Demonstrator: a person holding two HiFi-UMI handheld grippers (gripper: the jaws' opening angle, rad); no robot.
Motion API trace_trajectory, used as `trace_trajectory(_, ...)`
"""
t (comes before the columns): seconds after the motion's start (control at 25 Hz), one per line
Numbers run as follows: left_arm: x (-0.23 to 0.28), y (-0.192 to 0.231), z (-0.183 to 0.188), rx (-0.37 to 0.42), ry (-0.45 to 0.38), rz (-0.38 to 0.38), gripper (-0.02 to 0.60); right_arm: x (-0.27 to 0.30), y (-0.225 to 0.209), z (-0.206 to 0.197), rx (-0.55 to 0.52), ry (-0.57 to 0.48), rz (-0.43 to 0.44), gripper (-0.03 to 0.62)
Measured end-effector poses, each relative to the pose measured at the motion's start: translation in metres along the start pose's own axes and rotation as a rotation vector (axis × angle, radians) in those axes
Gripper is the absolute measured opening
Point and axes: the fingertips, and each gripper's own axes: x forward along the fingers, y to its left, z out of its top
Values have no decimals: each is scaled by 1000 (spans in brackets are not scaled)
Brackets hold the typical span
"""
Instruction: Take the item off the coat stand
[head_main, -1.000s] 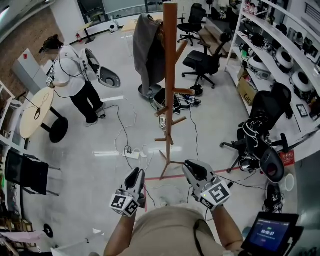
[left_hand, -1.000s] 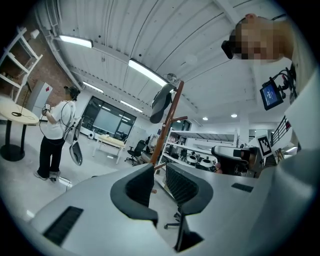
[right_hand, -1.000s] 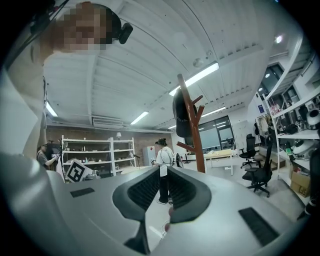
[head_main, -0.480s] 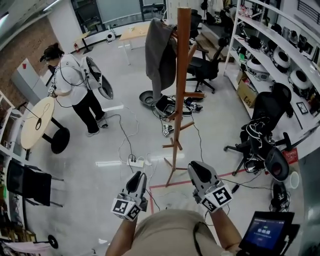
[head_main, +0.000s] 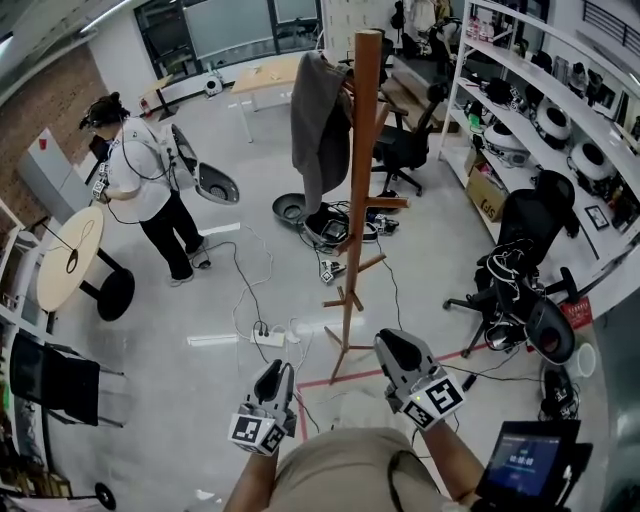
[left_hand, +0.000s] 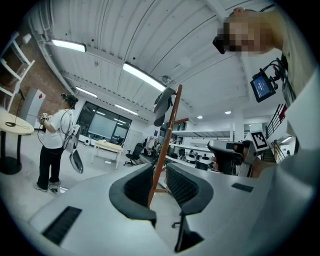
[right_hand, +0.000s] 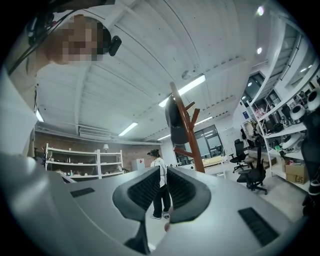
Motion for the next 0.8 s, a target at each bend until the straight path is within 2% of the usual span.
trace_trajectory(0.28, 0, -2, -2, 22, 14, 2, 78, 4, 5, 24, 34, -121, 67, 28)
trace_trajectory(0.56, 20, -2, 5, 25, -10, 0, 84, 22, -22, 17, 10, -53, 59, 28)
trace_trajectory(0.8, 52, -6, 16, 32, -24, 0, 106, 35, -42, 36, 25, -102, 123, 28)
